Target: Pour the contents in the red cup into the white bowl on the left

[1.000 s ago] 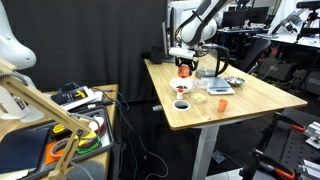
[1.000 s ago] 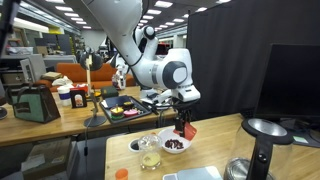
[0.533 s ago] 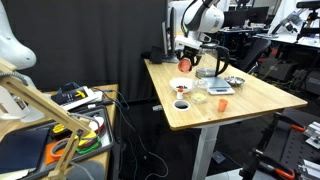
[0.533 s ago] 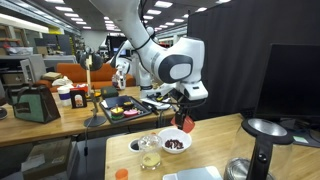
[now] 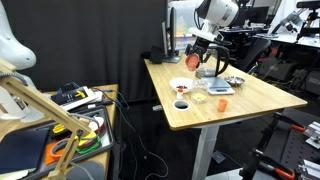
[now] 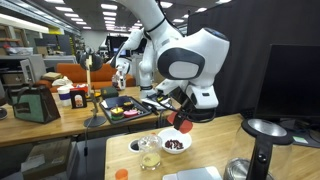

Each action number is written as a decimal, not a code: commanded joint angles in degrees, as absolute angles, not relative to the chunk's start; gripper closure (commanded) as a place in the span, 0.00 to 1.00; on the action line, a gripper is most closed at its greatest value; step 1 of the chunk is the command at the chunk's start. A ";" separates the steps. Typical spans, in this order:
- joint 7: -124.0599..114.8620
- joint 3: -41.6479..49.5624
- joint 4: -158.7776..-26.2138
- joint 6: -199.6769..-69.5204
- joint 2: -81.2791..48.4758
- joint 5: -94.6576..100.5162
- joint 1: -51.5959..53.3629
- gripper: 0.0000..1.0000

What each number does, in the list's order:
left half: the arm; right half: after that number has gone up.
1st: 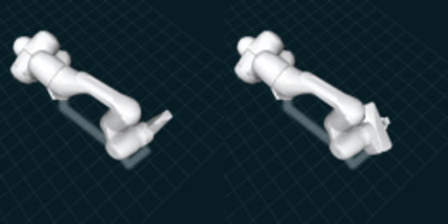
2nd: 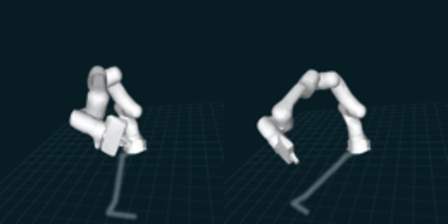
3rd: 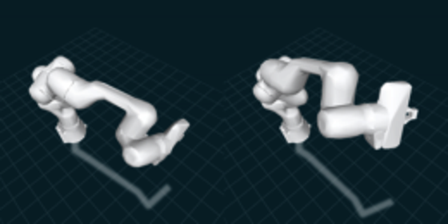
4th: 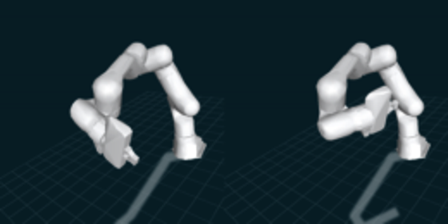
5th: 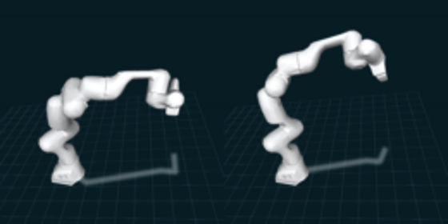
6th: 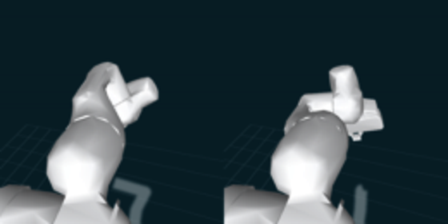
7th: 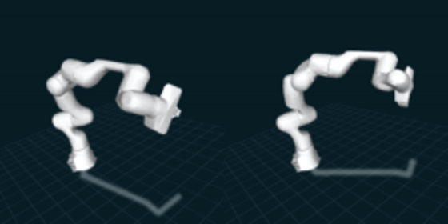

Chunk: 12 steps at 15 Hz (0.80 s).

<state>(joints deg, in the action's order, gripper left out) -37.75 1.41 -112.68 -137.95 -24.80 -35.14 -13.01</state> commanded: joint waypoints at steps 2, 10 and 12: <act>-31.53 3.34 -115.20 -131.15 -22.18 -43.88 -14.78 0.53; -26.76 10.11 -116.61 -120.61 -23.18 -53.13 -17.55 0.53; -27.32 11.82 -117.90 -119.31 -23.03 -54.29 -17.94 0.53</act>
